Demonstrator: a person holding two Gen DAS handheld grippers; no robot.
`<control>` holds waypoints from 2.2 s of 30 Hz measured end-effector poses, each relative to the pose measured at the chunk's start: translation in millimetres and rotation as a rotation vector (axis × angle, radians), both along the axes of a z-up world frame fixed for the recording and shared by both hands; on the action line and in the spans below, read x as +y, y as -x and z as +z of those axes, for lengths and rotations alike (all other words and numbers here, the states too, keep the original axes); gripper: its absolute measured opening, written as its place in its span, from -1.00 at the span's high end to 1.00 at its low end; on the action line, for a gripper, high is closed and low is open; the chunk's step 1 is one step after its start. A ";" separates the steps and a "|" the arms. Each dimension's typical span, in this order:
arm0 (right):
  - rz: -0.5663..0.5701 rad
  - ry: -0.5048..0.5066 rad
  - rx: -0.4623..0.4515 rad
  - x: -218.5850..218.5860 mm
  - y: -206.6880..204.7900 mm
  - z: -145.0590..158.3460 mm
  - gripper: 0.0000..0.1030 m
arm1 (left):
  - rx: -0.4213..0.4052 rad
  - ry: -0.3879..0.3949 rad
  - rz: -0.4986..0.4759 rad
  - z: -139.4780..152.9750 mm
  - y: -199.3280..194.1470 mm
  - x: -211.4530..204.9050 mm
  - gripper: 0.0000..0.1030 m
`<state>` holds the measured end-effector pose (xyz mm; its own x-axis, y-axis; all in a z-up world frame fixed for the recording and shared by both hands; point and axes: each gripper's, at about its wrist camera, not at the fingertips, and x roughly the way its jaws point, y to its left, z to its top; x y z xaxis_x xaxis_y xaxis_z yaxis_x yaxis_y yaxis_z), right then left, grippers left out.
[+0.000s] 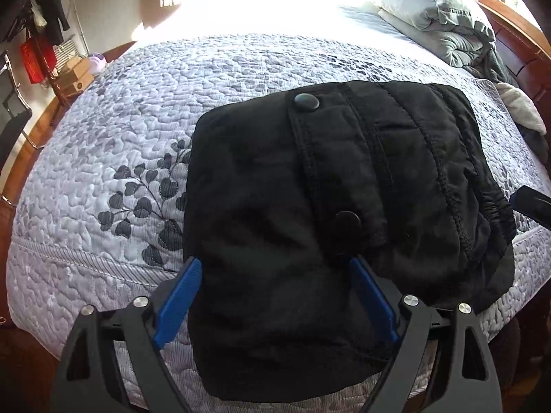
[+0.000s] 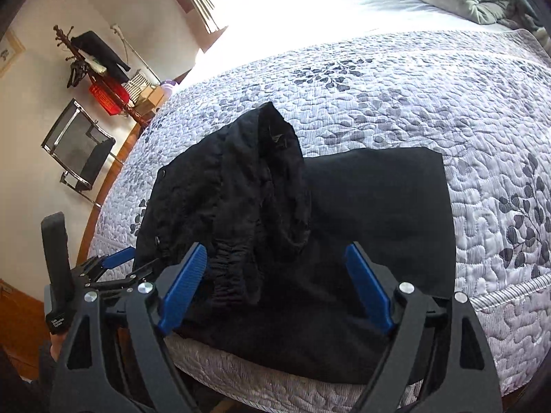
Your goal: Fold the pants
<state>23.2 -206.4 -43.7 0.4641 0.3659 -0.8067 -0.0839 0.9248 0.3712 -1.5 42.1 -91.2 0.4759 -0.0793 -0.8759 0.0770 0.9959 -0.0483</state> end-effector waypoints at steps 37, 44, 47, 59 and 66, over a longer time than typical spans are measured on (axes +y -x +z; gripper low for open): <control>0.031 -0.125 -0.225 -50.5 18.1 81.3 0.60 | -0.019 0.203 0.087 42.7 5.5 5.5 -0.89; -0.074 -0.114 -0.097 -89.3 19.0 18.4 0.60 | 0.002 0.163 0.021 35.6 -0.7 -26.7 -0.89; -0.098 -0.077 -0.062 -96.7 22.6 -5.4 0.58 | 0.011 0.138 0.005 32.1 -2.9 -37.2 -0.89; -0.099 -0.016 -0.003 -105.5 22.6 -39.3 0.00 | 0.073 0.107 0.002 5.1 -13.2 -49.9 -0.89; -0.115 -0.061 -0.045 -124.3 -13.6 -14.6 -0.10 | 0.041 0.105 0.009 18.9 -14.8 -47.3 -0.89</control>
<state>36.8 -330.7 -58.2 0.5412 0.3558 -0.7619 0.0036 0.9051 0.4252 13.2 -5.2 -72.3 0.4406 -0.1678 -0.8819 0.0637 0.9857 -0.1557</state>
